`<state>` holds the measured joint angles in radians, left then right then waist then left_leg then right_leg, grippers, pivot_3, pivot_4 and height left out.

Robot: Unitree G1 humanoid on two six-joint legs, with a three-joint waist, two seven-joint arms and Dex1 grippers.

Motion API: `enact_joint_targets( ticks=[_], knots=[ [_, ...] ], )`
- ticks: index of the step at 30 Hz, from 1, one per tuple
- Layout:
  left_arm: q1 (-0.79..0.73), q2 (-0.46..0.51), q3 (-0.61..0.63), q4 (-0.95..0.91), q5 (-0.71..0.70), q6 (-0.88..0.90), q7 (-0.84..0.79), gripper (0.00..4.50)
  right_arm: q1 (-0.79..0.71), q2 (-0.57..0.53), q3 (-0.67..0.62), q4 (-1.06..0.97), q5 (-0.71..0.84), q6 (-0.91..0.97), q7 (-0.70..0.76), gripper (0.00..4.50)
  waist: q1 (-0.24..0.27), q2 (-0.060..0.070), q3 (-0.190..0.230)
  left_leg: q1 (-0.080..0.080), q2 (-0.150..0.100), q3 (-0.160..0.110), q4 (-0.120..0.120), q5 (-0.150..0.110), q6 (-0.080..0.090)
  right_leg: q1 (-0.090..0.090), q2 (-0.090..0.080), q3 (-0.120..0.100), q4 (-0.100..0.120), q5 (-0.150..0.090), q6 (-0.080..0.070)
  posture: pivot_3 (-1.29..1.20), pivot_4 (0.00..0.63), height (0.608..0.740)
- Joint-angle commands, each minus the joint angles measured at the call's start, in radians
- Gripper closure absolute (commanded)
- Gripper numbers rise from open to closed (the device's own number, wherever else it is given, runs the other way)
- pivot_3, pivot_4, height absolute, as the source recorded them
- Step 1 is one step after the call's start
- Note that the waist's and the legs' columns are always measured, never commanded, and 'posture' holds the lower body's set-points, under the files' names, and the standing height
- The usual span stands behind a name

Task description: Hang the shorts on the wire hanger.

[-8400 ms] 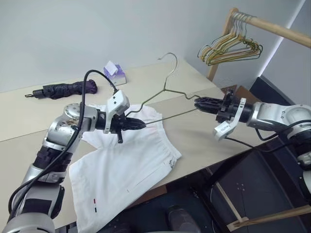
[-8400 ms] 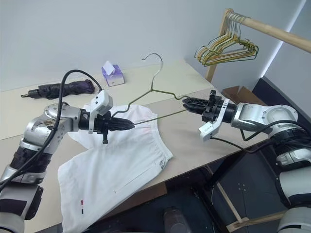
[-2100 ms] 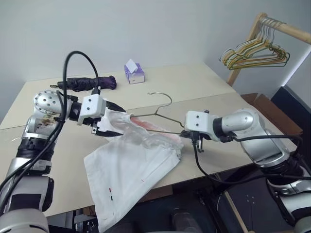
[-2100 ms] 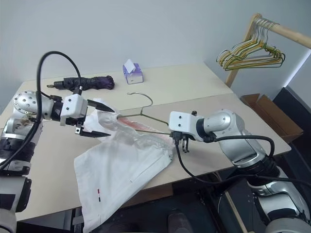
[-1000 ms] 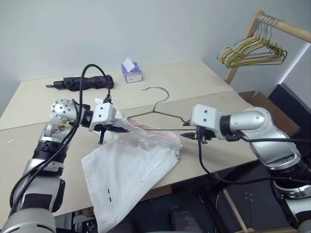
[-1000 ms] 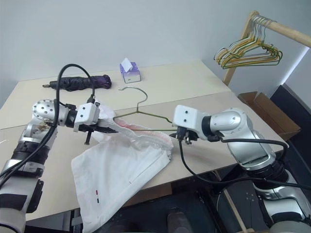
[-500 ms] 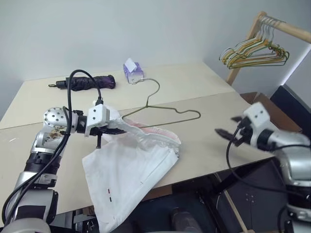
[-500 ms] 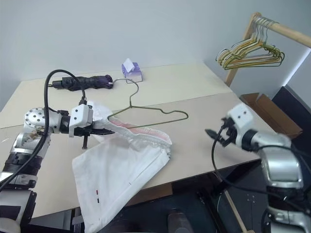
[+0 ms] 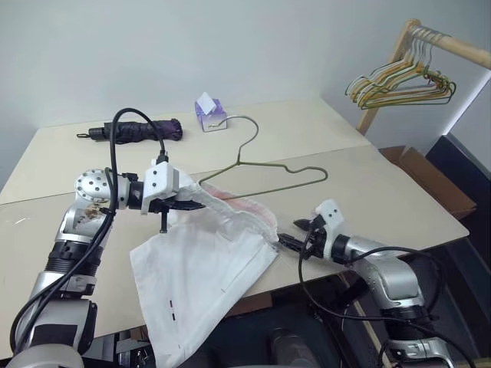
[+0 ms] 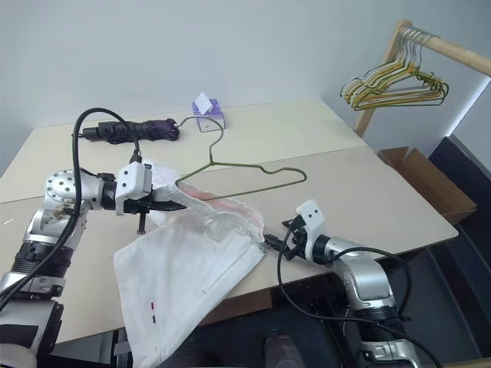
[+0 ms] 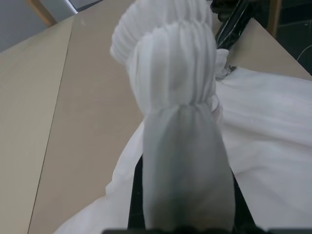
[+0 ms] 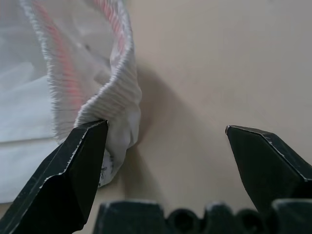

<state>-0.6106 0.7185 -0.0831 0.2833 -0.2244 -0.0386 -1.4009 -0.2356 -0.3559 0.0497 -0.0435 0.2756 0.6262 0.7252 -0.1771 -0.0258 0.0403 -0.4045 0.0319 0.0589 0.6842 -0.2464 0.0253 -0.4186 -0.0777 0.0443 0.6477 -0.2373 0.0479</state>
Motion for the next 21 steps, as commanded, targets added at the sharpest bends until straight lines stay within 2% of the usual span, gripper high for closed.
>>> enact_joint_targets(
  ticks=[1,7,11,17,21],
  knots=[
    [-0.028,0.0,0.015,-0.013,-0.012,-0.005,0.012,4.5,-0.042,0.014,0.018,0.022,0.005,-0.024,-0.003,0.01,-0.003,0.0,0.0,0.0,0.0,0.0,0.0,0.0,0.0,0.0,0.0,0.0,0.0,0.0,0.0,-0.15,0.001,0.74],
    [-0.027,0.001,0.015,-0.015,-0.012,-0.007,0.014,4.5,-0.059,0.029,0.019,0.044,0.025,-0.008,-0.004,0.01,-0.003,0.0,0.0,0.0,0.0,0.0,0.0,0.0,0.0,0.0,0.0,0.0,0.0,0.0,0.0,-0.14,0.002,0.74],
    [-0.021,0.011,0.022,-0.022,-0.015,-0.005,0.012,4.5,-0.025,-0.028,-0.027,-0.001,0.047,-0.022,0.02,0.01,0.002,0.0,0.0,0.0,0.0,0.0,0.0,0.0,0.0,0.0,0.0,0.0,0.0,0.0,0.0,-0.14,0.004,0.74],
    [-0.01,0.02,0.026,-0.023,-0.015,-0.008,0.015,4.5,0.085,-0.164,-0.064,-0.103,0.118,-0.026,0.153,0.01,0.012,0.0,0.0,0.0,0.0,0.0,0.0,0.0,0.0,0.0,0.0,0.0,0.0,0.0,0.0,-0.14,0.0,0.74],
    [-0.015,0.017,0.023,-0.016,-0.014,-0.009,0.015,4.5,0.117,-0.166,-0.04,-0.163,0.128,-0.034,0.153,0.01,0.006,0.0,0.0,0.001,0.001,0.0,0.0,0.0,0.0,0.001,0.001,0.0,0.001,0.0,0.0,-0.15,0.0,0.74]
  ],
)
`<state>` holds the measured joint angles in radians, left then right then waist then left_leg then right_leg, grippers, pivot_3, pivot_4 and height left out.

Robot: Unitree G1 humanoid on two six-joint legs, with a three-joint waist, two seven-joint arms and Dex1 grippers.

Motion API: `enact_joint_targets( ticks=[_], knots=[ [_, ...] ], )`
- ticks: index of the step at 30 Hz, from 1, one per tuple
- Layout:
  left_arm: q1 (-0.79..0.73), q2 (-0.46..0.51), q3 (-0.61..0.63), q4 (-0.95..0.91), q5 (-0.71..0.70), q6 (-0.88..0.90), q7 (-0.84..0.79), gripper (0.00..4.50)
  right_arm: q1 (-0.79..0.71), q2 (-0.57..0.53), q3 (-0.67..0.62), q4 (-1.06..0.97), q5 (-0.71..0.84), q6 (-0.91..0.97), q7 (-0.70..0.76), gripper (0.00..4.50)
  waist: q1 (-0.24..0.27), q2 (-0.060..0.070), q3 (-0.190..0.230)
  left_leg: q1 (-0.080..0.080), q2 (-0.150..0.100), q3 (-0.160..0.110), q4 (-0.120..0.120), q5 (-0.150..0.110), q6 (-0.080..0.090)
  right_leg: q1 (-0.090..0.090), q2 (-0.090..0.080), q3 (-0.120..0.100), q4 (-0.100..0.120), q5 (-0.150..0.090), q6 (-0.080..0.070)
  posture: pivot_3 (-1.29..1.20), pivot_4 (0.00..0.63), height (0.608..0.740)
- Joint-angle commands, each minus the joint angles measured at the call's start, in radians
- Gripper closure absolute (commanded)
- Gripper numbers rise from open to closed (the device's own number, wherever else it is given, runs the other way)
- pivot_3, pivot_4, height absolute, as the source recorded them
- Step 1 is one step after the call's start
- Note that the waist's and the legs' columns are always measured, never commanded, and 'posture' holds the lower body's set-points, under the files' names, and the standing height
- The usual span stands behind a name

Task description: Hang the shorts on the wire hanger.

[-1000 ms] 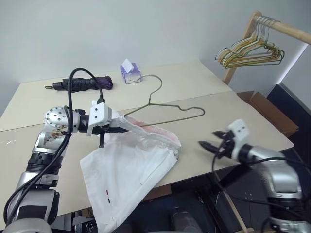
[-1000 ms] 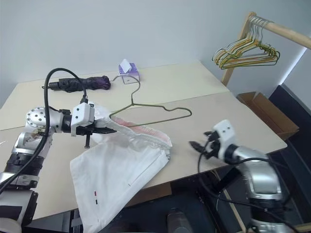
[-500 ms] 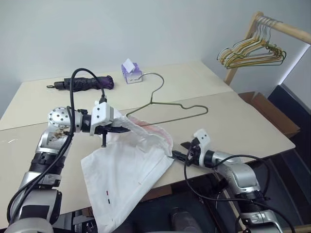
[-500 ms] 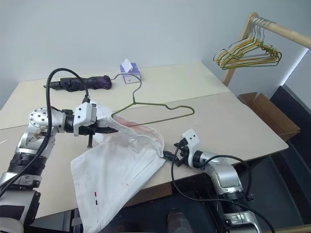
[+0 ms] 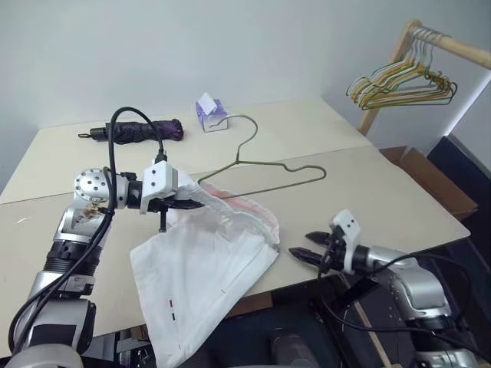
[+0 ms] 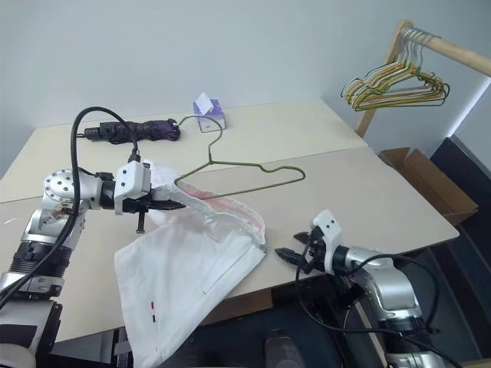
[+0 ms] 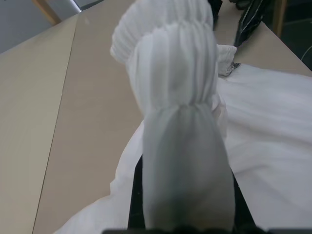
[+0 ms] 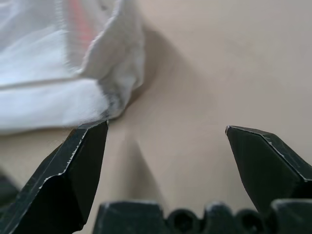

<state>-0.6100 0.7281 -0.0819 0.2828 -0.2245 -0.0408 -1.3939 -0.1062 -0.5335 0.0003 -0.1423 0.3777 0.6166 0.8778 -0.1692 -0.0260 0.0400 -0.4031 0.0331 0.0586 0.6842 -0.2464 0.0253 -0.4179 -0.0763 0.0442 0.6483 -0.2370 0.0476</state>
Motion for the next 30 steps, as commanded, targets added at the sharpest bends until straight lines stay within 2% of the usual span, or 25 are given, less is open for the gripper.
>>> enact_joint_targets(
  ticks=[1,7,11,14,20,25,27,30],
  knots=[
    [-0.017,0.007,0.021,-0.015,-0.015,-0.005,0.007,4.5,-0.018,0.024,0.016,-0.066,0.023,-0.019,-0.013,0.01,-0.004,0.0,0.0,0.0,0.0,0.0,0.0,0.0,0.0,0.0,0.0,0.0,0.0,0.0,0.0,-0.15,0.0,0.74],
    [-0.033,0.001,0.012,0.002,-0.009,-0.011,0.002,4.5,-0.104,0.154,0.076,0.001,-0.012,0.013,-0.129,0.01,-0.007,0.0,0.0,-0.001,0.0,0.0,0.0,0.0,0.0,-0.001,0.0,0.0,0.0,0.0,0.0,-0.15,0.0,0.74],
    [-0.041,-0.002,0.008,0.011,-0.005,-0.017,0.002,4.5,-0.117,0.186,0.125,0.037,-0.032,0.006,-0.152,0.01,0.001,0.0,0.0,-0.002,-0.001,0.0,0.0,0.0,0.0,-0.001,-0.001,0.0,-0.001,0.0,0.0,-0.15,0.0,0.74],
    [-0.041,-0.003,0.007,0.012,-0.004,-0.02,0.004,4.5,-0.124,0.211,0.146,0.08,-0.062,-0.015,-0.191,0.55,-0.001,-0.001,-0.001,-0.002,-0.001,0.0,0.0,0.0,0.0,-0.001,-0.001,0.0,-0.001,0.0,0.0,-0.15,0.0,0.74],
    [-0.031,0.004,0.012,0.011,-0.005,-0.022,0.005,4.5,-0.139,0.23,0.06,0.111,-0.026,-0.03,-0.226,2.35,-0.004,-0.002,-0.002,-0.001,-0.001,0.0,0.0,0.0,0.0,-0.001,-0.001,0.0,0.0,0.0,0.0,-0.15,0.0,0.74],
    [-0.015,0.01,0.013,0.013,-0.002,-0.027,0.003,4.5,-0.135,0.206,0.026,0.091,-0.013,-0.035,-0.209,3.96,-0.004,-0.002,-0.002,-0.001,-0.001,0.0,0.0,0.0,0.0,-0.001,-0.001,0.0,0.0,0.0,0.0,-0.16,0.0,0.74],
    [-0.009,0.016,0.006,0.02,0.004,-0.034,-0.009,4.5,-0.134,0.183,0.004,0.071,0.0,-0.025,-0.194,4.47,-0.007,-0.002,-0.002,-0.001,-0.001,0.0,0.0,0.0,0.0,-0.001,-0.001,0.0,0.0,0.0,0.0,-0.17,0.0,0.74],
    [-0.002,0.03,-0.005,0.024,0.009,-0.041,-0.042,4.5,-0.143,0.138,-0.024,0.05,0.021,-0.01,-0.166,4.47,-0.009,-0.002,-0.002,-0.001,-0.001,0.0,0.0,0.0,0.0,-0.001,-0.001,0.0,0.0,0.0,0.0,-0.18,0.0,0.74]
  ],
)
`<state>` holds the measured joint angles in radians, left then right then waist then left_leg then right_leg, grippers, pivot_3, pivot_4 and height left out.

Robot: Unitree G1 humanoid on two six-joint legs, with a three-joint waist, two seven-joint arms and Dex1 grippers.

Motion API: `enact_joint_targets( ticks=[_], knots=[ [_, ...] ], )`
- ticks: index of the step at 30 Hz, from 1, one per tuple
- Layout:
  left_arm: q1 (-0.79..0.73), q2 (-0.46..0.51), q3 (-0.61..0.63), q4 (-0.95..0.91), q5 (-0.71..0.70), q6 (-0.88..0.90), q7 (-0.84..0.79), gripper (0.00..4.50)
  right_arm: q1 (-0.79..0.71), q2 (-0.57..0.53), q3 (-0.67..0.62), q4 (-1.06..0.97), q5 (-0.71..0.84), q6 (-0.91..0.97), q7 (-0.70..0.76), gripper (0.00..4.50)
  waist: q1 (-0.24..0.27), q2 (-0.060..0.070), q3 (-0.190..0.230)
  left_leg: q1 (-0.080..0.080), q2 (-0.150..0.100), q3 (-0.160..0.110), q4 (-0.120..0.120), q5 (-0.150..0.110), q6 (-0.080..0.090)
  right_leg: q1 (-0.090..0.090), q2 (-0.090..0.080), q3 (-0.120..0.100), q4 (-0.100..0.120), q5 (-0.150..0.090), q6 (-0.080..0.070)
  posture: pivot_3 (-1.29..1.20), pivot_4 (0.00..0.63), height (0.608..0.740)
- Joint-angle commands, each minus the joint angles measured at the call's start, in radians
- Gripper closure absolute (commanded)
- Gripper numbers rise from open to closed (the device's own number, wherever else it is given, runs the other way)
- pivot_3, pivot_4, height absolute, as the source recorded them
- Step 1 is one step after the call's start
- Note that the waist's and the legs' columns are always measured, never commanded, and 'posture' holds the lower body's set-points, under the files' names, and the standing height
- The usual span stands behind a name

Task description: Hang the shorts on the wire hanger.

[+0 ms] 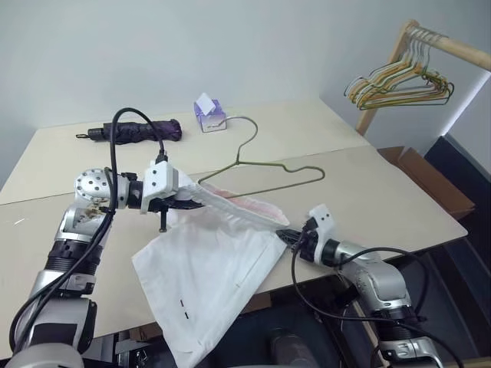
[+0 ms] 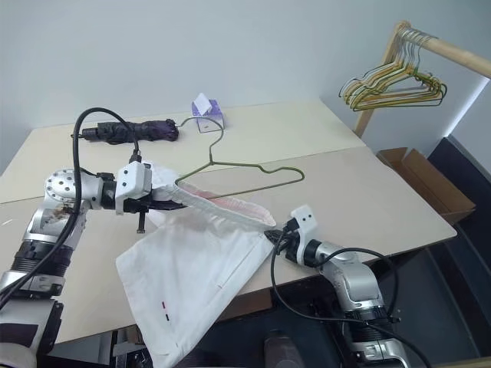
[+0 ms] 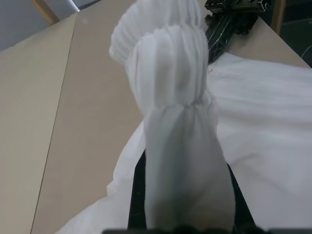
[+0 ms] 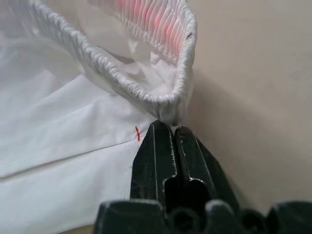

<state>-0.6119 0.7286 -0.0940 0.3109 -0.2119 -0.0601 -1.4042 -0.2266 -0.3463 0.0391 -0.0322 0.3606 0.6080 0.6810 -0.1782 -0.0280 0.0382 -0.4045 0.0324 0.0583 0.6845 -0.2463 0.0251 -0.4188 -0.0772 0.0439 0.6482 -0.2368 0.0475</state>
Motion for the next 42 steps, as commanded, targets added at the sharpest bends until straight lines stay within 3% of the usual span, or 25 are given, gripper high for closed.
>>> enact_joint_targets(
  ticks=[1,12,19,27,42],
  knots=[
    [0.001,0.033,0.004,-0.003,-0.002,-0.026,-0.038,4.5,-0.027,-0.06,-0.068,-0.064,0.042,0.005,0.031,4.47,-0.001,0.0,0.0,0.0,0.0,0.0,0.0,0.0,0.0,0.0,0.0,0.0,0.0,0.0,0.0,-0.18,0.0,0.74],
    [-0.008,0.055,-0.018,0.145,0.103,-0.185,-0.01,4.5,-0.055,-0.17,-0.133,-0.055,0.062,0.016,0.027,4.47,-0.004,0.0,0.0,0.0,0.0,0.0,0.0,0.0,0.0,0.0,0.0,0.0,0.0,0.0,0.0,-0.19,0.0,0.74],
    [0.003,0.077,-0.02,0.193,0.115,-0.232,-0.01,4.5,-0.062,-0.187,-0.154,-0.022,0.068,0.018,0.013,4.47,-0.004,0.0,0.0,0.0,0.0,0.0,0.0,0.0,0.0,0.0,0.0,0.0,0.0,0.0,0.0,-0.19,0.0,0.74],
    [-0.003,0.139,-0.076,0.27,0.248,-0.337,0.047,4.5,-0.077,-0.203,-0.167,-0.016,0.077,0.008,0.008,4.47,-0.004,0.0,0.0,0.0,0.0,0.0,0.0,0.0,0.0,0.0,0.0,0.0,0.0,0.0,0.0,-0.18,0.002,0.74],
    [-0.076,0.013,-0.113,0.276,0.258,-0.203,0.127,4.5,-0.087,-0.185,-0.084,-0.311,0.111,0.026,0.011,4.47,-0.004,0.0,0.0,-0.001,0.0,0.0,0.0,0.0,0.0,-0.001,0.0,0.0,0.0,0.0,0.0,-0.21,0.001,0.74]
  ],
)
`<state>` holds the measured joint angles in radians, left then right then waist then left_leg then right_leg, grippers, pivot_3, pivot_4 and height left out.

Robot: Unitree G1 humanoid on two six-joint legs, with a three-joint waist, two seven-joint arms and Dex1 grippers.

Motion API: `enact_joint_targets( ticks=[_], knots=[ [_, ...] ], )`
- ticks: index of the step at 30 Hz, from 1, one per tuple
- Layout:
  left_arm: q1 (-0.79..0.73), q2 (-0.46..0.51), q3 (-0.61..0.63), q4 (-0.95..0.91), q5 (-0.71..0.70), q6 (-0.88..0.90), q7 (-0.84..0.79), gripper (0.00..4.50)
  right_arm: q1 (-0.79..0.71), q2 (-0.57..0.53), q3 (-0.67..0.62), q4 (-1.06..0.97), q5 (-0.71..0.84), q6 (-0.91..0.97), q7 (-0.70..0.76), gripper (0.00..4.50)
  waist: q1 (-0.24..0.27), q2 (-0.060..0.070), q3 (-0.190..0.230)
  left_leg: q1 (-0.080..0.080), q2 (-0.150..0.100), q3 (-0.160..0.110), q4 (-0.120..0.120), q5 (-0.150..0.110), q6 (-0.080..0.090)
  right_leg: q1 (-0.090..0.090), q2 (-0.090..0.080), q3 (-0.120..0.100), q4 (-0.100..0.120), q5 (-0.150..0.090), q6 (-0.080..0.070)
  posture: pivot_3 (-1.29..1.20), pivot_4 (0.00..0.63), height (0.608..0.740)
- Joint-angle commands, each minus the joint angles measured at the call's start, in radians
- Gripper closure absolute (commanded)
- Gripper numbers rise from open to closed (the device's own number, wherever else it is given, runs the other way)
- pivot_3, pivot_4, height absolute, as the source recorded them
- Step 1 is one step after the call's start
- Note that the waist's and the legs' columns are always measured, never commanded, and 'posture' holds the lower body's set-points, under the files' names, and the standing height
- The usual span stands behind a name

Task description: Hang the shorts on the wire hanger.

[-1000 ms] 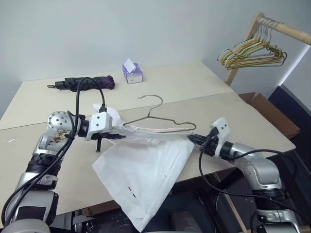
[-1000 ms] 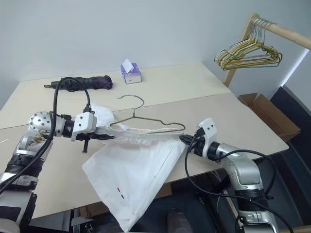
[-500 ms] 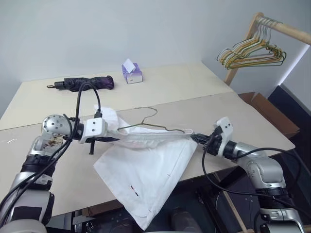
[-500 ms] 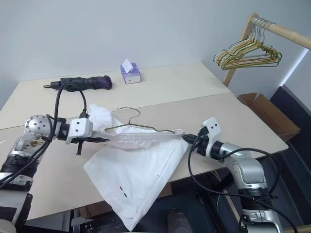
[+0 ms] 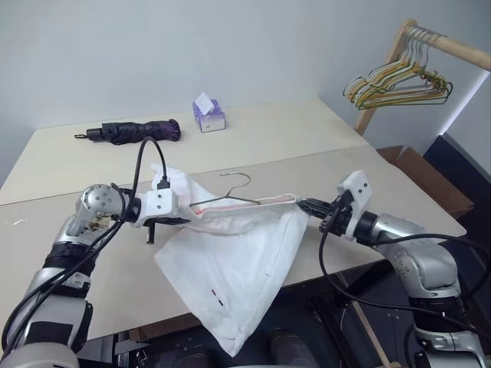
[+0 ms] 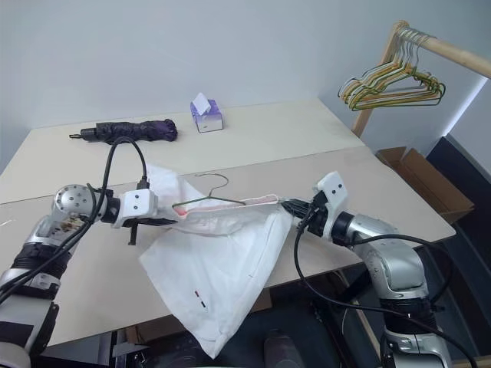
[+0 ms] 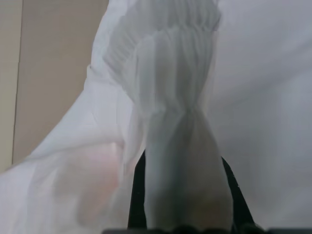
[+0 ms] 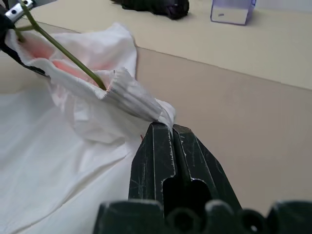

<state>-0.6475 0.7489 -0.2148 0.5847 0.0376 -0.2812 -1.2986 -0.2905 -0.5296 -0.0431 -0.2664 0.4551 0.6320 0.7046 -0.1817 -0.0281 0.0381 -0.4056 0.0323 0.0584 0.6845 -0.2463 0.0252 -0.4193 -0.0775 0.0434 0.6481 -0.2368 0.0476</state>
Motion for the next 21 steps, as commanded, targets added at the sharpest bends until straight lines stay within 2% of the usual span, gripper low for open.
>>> enact_joint_targets(
  ticks=[1,2,3,6,9,15,21],
  knots=[
    [-0.051,-0.019,0.01,0.006,0.003,0.028,0.024,4.5,-0.019,-0.007,0.014,-0.093,0.01,0.0,-0.005,4.47,-0.001,0.0,0.0,0.0,0.0,0.0,0.0,0.0,0.0,0.0,0.0,0.0,0.0,0.0,0.0,-0.22,0.001,0.74],
    [-0.062,-0.031,0.014,0.009,-0.005,0.04,0.028,4.5,-0.014,-0.015,0.029,-0.104,0.003,-0.001,0.005,4.47,-0.001,0.0,0.0,0.0,0.0,0.0,0.0,0.0,0.0,0.0,0.0,0.0,0.0,0.0,0.0,-0.22,0.002,0.74],
    [-0.073,-0.04,0.017,0.01,-0.011,0.053,0.029,4.5,-0.01,-0.024,0.041,-0.109,-0.004,-0.005,0.013,4.01,-0.002,0.0,0.0,0.0,0.0,0.0,0.0,0.0,0.0,0.0,0.0,0.0,0.0,0.0,0.0,-0.22,0.002,0.74],
    [-0.091,-0.052,0.024,0.014,-0.017,0.069,0.032,4.5,-0.005,-0.047,0.049,-0.106,-0.027,-0.02,0.017,3.16,-0.004,0.0,0.0,0.0,0.0,0.0,0.0,0.0,0.0,0.0,0.0,0.0,0.0,0.0,0.0,-0.22,0.002,0.74],
    [-0.095,-0.052,0.026,0.008,-0.016,0.063,0.032,4.5,-0.012,-0.087,0.022,-0.102,-0.031,-0.018,0.025,2.09,-0.007,0.0,0.0,0.0,0.0,0.0,0.0,0.0,0.0,0.0,0.0,0.0,0.0,0.0,0.0,-0.22,0.001,0.74],
    [-0.09,-0.053,0.033,-0.025,-0.031,0.068,0.025,4.5,-0.114,-0.198,-0.007,-0.104,-0.017,0.002,0.089,0.01,-0.013,0.0,0.0,0.0,0.0,0.0,0.0,0.0,0.0,0.0,0.0,0.0,0.0,0.0,0.0,-0.23,0.0,0.74],
    [-0.106,-0.06,0.033,-0.039,-0.04,0.058,0.014,4.5,-0.293,-0.312,0.125,0.034,-0.079,-0.015,0.27,0.01,-0.026,0.0,0.0,0.0,0.0,0.0,0.0,0.0,0.0,0.0,0.0,-0.001,-0.001,0.0,0.0,-0.23,0.0,0.74]
  ],
)
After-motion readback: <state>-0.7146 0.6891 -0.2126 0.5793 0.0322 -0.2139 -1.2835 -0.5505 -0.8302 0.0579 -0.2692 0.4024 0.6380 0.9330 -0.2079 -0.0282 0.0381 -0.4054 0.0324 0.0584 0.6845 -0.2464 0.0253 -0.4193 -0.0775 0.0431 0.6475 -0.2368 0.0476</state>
